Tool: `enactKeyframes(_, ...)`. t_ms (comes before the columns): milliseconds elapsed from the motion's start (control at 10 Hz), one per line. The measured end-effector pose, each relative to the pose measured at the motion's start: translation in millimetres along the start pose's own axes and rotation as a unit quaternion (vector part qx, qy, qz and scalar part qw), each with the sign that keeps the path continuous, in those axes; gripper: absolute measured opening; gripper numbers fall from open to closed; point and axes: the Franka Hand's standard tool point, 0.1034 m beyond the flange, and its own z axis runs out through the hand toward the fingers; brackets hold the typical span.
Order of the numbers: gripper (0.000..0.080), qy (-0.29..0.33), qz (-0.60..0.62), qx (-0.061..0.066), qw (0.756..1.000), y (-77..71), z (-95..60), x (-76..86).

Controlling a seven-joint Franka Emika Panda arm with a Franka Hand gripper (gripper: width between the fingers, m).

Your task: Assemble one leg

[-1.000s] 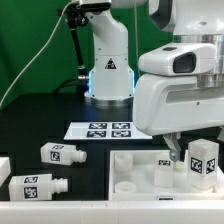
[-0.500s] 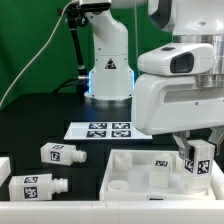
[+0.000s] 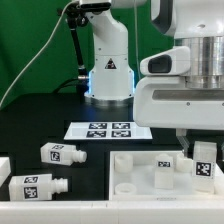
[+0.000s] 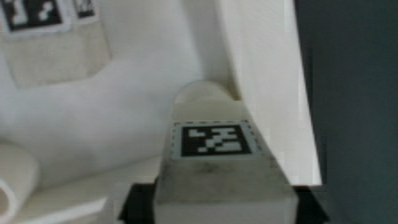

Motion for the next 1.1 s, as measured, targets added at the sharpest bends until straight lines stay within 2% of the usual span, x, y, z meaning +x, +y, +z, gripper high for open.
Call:
enactKeyframes(200,0.0285,-0.002,0.160,0.003,0.987,0.5,0.7,0.4)
enactKeyframes(300,0.0285,-0.007,0.262,0.005,0.965,1.2,0.9,0.6)
enactKeyframes(400,0.0285,-0.014,0.288,-0.001,0.958,0.6,0.6,0.5)
enactKeyframes(500,0.0358,-0.014,0.303,-0.001,0.953,0.6,1.1,0.1)
enactKeyframes(600,0.0358,-0.015,0.295,-0.001,0.955,0.7,1.5,-0.2)
enactKeyframes(800,0.0620,-0.014,0.241,0.002,0.971,0.0,-1.7,0.3)
enactKeyframes(900,0.0641,-0.012,0.209,0.004,0.978,-1.2,-2.2,-0.3)
enactKeyframes(1100,0.0648,-0.007,0.037,-0.001,0.999,-4.4,-2.6,-2.5)
